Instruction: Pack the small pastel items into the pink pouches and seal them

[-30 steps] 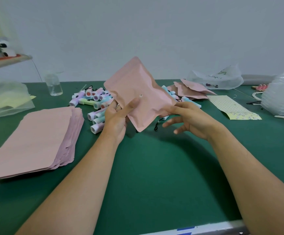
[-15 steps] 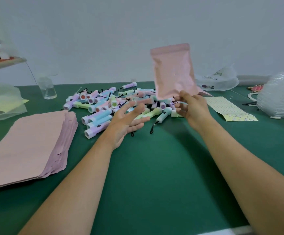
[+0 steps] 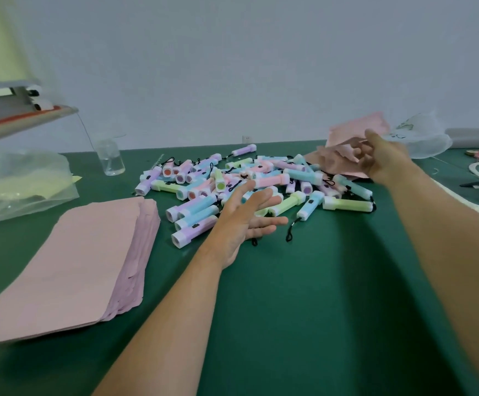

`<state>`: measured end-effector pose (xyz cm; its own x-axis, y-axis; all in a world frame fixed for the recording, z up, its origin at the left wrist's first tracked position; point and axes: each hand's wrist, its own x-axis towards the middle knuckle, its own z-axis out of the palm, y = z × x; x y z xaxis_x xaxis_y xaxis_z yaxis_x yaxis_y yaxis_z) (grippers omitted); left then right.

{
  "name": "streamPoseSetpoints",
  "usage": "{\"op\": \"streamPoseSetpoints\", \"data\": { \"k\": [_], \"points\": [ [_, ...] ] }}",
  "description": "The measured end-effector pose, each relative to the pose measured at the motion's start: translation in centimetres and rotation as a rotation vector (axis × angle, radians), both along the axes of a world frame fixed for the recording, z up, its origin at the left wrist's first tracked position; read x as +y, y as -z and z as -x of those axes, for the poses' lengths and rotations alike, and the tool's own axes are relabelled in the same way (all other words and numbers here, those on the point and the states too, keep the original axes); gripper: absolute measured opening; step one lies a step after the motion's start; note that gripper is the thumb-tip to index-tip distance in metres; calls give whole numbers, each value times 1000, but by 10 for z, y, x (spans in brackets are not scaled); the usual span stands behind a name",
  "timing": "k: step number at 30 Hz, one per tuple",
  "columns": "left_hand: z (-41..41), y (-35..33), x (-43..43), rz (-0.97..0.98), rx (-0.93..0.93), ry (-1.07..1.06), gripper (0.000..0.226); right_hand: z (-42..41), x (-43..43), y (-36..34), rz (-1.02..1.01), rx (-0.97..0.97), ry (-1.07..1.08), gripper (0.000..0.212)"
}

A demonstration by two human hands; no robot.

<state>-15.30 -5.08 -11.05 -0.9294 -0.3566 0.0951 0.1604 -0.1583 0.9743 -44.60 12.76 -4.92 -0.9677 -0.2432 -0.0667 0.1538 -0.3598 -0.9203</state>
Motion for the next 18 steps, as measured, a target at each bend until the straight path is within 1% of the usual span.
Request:
{"op": "streamPoseSetpoints", "data": {
  "k": [2, 5, 7, 9, 10, 12, 13, 14, 16, 18],
  "points": [
    [0, 0, -2, -11, -2, 7, 71, 1, 3, 8, -15, -38, 3, 30],
    [0, 0, -2, -10, 4, 9, 57, -10, 6, 21, -65, -54, 93, 18],
    [1, 0, -2, -13, 14, 4, 55, -23, 6, 30, -127, -14, 147, 14],
    [-1, -1, 0, -57, 22, -29, 61, -42, 4, 40, -296, 102, 186, 22],
    [-1, -1, 0, -80, 30, -63, 63, -53, 3, 44, -399, 193, 206, 24],
    [0, -3, 1, -81, 55, -164, 59, -73, 3, 47, -618, 425, 252, 23],
    [0, -3, 2, -29, 71, -236, 54, -82, 4, 46, -735, 544, 270, 25],
    [0, -3, 3, 90, 83, -323, 50, -90, 5, 45, -831, 642, 261, 25],
    [-1, -2, 8, 468, 72, -484, 50, -105, 8, 47, -956, 785, 157, 22],
    [-5, -6, 15, 812, 38, -597, 53, -114, 15, 56, -1126, 861, 84, 20]
  ]
}}
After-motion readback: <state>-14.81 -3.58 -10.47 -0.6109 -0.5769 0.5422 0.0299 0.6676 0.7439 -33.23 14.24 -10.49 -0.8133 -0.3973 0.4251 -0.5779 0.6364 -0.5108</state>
